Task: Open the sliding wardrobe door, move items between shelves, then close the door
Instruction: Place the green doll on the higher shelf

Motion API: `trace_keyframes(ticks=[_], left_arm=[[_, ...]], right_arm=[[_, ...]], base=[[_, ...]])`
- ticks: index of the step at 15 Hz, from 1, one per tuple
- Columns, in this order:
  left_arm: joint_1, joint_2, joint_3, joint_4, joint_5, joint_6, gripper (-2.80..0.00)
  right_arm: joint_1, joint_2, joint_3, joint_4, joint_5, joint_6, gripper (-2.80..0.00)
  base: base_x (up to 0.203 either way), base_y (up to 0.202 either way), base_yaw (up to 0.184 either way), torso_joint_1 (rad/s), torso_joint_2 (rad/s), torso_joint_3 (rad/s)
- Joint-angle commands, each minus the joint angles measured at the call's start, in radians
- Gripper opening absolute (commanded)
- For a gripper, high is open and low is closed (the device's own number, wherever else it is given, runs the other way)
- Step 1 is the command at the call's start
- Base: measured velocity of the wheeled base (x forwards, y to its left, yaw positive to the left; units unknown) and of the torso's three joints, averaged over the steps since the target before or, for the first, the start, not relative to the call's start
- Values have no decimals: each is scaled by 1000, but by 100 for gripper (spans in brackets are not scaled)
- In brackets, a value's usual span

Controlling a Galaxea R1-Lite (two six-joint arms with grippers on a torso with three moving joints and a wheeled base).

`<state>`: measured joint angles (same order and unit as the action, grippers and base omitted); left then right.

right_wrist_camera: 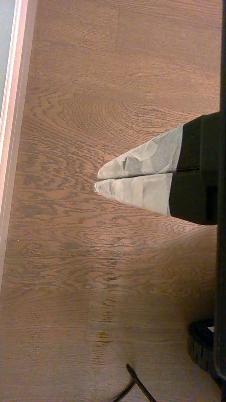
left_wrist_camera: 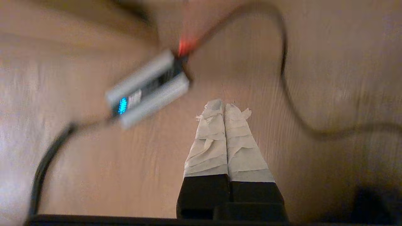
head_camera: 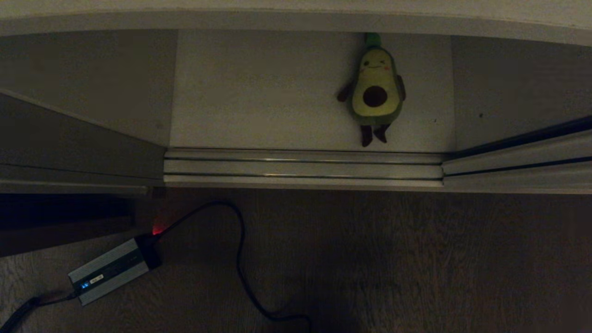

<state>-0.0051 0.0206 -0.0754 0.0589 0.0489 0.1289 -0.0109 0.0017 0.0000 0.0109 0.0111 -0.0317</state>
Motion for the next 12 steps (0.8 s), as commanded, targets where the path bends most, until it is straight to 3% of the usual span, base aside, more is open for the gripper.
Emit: trace_keyframes(ticks=[1, 3, 4, 7, 12], left_arm=[[0, -20, 71, -99, -62, -15, -280], [-1, -21, 75, -64, -59, -102, -280], [-1, -21, 77, -68, -57, -106, -280], [-1, -21, 76, -60, -74, -9, -280], [-1, -21, 75, -62, -73, -52, -280]], right_arm=[[0, 0, 4, 0, 0, -1, -280], [0, 0, 3, 0, 1, -1, -280], [0, 0, 3, 0, 1, -1, -280], [0, 0, 5, 0, 0, -1, -280], [0, 0, 5, 0, 1, -1, -280]], base=[[0, 0, 0, 0, 0, 0], [0, 0, 0, 0, 0, 0], [0, 0, 0, 0, 0, 0], [0, 0, 0, 0, 0, 0], [0, 0, 0, 0, 0, 0]])
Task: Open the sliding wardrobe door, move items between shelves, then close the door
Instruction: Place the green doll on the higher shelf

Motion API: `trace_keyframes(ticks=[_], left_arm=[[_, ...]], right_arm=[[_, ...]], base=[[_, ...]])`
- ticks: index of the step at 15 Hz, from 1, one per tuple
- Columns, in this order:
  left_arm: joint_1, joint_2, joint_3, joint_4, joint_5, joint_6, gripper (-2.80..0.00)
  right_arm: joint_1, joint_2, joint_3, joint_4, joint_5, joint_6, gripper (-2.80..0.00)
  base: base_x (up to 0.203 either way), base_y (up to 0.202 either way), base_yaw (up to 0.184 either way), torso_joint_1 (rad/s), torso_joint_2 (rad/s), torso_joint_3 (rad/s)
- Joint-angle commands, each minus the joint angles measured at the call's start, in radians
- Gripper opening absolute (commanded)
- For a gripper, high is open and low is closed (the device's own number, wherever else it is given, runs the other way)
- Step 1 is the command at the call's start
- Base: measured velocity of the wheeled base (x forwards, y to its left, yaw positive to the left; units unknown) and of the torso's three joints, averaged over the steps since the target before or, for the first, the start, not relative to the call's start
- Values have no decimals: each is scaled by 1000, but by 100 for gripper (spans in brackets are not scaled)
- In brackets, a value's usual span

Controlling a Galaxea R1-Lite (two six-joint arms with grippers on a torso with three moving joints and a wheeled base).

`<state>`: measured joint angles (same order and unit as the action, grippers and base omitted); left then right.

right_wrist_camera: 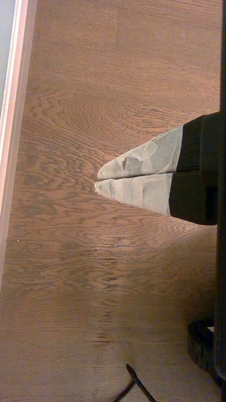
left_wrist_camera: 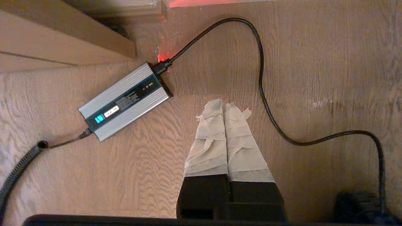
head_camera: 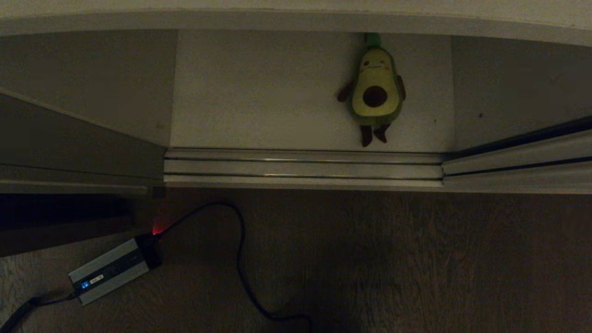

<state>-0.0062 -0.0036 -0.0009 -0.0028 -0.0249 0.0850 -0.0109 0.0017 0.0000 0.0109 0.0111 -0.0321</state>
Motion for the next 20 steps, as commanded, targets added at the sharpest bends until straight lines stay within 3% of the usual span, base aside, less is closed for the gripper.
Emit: trace_keyframes(ticks=[1, 14, 20], left_arm=[[0, 4, 1, -1, 2, -16, -280], [0, 4, 1, 1, 5, -14, -280], [0, 4, 1, 0, 5, -14, -280]], right_arm=[[0, 0, 3, 0, 0, 0, -280], [0, 0, 3, 0, 0, 0, -280], [0, 0, 4, 0, 0, 0, -280]], base=[[0, 0, 0, 0, 0, 0], [0, 4, -1, 0, 0, 0], [1, 176, -5, 3, 1, 3]])
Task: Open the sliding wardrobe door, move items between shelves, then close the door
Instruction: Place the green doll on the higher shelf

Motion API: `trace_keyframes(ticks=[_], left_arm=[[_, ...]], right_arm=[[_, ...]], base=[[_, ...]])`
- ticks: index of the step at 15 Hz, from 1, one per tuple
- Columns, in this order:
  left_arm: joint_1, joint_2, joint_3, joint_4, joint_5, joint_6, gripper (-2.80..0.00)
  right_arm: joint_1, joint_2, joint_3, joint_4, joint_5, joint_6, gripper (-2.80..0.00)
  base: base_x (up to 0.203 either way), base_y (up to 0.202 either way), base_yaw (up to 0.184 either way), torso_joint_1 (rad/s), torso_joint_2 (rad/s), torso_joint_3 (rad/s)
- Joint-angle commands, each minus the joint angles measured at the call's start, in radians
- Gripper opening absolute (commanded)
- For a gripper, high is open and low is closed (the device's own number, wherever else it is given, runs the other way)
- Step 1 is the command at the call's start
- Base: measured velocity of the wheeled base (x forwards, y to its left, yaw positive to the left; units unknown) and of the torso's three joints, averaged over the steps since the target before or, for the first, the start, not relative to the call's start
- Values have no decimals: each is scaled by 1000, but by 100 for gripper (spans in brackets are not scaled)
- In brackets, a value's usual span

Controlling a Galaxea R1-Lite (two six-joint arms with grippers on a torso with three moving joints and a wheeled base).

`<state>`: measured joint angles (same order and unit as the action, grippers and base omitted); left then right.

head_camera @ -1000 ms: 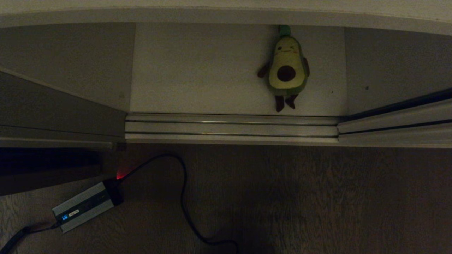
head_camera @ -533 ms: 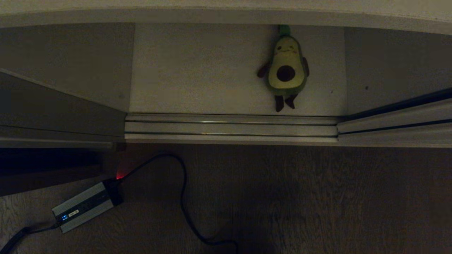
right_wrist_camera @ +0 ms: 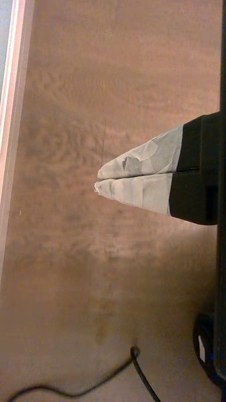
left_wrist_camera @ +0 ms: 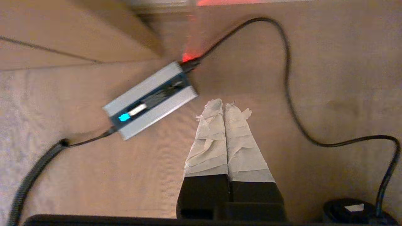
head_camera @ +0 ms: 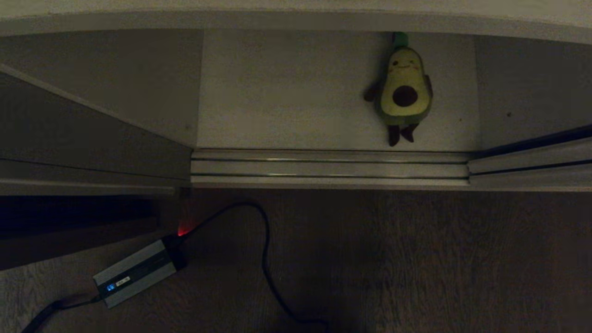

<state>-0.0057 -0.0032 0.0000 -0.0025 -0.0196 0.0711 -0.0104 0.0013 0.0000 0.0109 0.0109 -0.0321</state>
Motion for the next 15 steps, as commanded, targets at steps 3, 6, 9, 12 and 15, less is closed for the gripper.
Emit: trace_keyframes(ticks=[3, 6, 9, 12, 15], left_arm=[[0, 3, 0, -1, 0, -1, -280], [0, 3, 0, -1, 0, 1, -280], [0, 3, 0, -1, 0, 1, -280], [0, 3, 0, -1, 0, 0, -280], [0, 3, 0, -1, 0, -1, -280]], right_arm=[[0, 0, 3, 0, 1, 0, -280], [0, 0, 3, 0, 0, 0, -280], [0, 0, 3, 0, 1, 0, -280], [0, 0, 3, 0, 0, 0, -280], [0, 0, 5, 0, 1, 0, -280]], base=[[0, 192, -2, 0, 3, 2], [0, 192, -3, 1, 2, 2], [0, 194, -2, 3, 3, 1], [0, 192, -1, 4, 2, 2], [0, 106, -1, 0, 4, 1]])
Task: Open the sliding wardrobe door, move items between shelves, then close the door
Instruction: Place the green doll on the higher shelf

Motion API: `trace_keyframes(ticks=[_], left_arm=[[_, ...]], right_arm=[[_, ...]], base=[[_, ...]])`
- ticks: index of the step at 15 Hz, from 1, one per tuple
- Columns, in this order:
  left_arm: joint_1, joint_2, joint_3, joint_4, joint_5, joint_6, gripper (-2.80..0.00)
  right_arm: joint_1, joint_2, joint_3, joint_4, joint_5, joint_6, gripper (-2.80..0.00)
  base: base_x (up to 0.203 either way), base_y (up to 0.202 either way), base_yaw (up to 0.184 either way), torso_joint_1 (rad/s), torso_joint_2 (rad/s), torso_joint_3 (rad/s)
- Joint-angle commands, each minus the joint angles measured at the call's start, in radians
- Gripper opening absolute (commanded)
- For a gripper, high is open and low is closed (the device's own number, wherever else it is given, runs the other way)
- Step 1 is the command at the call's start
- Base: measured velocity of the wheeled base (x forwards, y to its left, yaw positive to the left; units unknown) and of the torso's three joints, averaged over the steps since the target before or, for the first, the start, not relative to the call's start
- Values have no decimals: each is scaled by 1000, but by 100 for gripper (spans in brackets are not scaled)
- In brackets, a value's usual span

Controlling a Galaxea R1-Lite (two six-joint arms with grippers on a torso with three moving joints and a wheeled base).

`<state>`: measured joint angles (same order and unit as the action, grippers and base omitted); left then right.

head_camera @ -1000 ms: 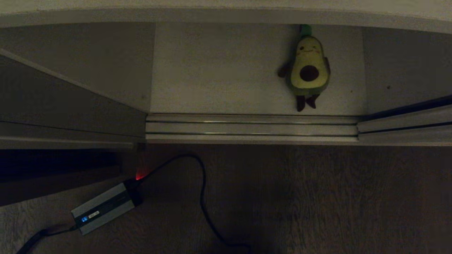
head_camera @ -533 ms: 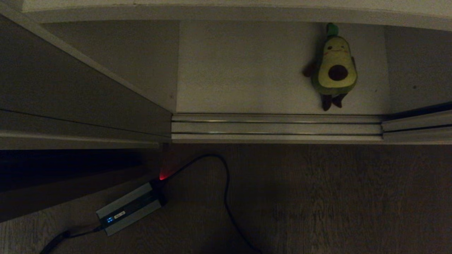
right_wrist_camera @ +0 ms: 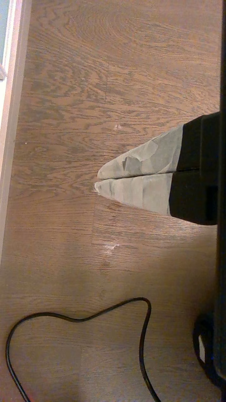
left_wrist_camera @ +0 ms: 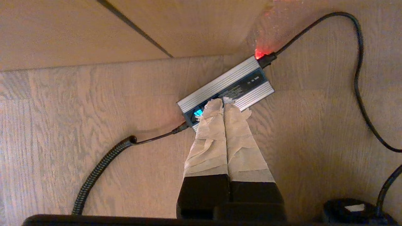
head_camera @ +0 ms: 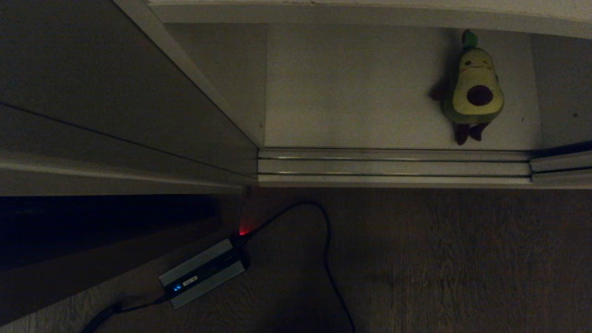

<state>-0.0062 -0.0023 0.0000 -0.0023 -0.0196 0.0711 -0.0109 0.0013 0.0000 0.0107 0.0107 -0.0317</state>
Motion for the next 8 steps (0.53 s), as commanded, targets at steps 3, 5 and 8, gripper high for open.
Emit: trace_keyframes(ticks=[3, 5, 8], left_arm=[[0, 2, 0, -1, 3, -13, -280], [0, 2, 0, -2, 3, -13, -280], [0, 2, 0, -2, 3, -13, -280]], right_arm=[[0, 0, 3, 0, 0, -1, -280], [0, 0, 3, 0, 0, -1, -280], [0, 0, 3, 0, 0, -1, -280]], base=[[0, 0, 0, 0, 0, 0], [0, 0, 0, 0, 0, 0], [0, 0, 0, 0, 0, 0]])
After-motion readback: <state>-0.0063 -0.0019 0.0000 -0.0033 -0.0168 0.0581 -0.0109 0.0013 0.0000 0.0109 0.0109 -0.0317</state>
